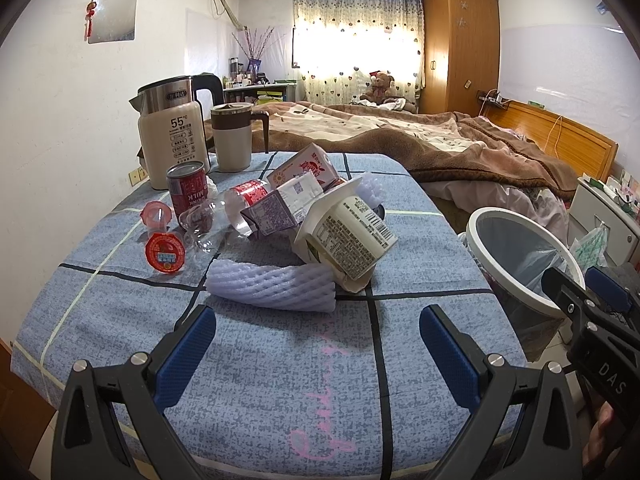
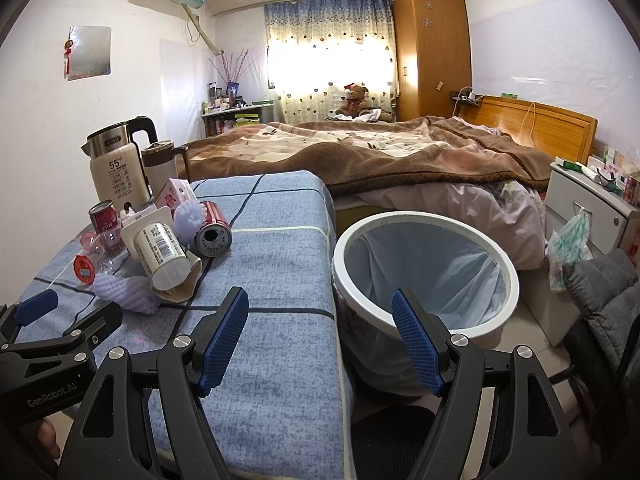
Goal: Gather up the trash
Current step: 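Grasp the white yogurt cup with the right tool while the left tool grasps the purple foam net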
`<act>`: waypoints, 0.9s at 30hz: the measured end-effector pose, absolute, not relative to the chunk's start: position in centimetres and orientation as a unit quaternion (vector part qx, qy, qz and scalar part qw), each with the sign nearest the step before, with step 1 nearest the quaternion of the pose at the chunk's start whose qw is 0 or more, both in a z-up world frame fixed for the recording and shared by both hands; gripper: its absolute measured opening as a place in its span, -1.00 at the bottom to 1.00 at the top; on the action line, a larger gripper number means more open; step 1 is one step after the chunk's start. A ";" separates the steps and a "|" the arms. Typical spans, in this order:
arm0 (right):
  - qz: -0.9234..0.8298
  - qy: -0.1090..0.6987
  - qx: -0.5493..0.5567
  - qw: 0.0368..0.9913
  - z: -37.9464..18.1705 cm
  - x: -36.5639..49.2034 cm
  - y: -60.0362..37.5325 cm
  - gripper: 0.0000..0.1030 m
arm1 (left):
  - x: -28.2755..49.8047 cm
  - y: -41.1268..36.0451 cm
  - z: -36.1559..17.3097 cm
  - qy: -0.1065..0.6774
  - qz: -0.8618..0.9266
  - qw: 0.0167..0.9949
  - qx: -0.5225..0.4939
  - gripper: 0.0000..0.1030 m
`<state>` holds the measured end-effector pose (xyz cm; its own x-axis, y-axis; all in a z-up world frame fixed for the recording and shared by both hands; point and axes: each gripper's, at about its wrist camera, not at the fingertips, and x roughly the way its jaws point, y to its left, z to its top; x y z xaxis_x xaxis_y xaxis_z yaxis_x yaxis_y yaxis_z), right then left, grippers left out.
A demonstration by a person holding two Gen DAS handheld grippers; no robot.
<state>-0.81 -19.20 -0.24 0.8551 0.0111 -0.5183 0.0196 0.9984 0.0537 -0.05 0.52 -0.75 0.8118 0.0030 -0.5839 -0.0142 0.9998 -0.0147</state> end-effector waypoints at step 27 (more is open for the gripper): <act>0.203 0.326 0.008 0.923 -1.6 8.0 -10.9 0.44 | 3.6 10.3 -2.4 0.360 -0.005 0.931 -0.063 0.96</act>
<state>8.00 -10.88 -1.60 0.7054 0.3799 -0.5985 -0.3689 0.9177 0.1477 3.60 10.28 -2.43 0.7401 -0.0546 -0.6703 -0.0364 0.9920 -0.1211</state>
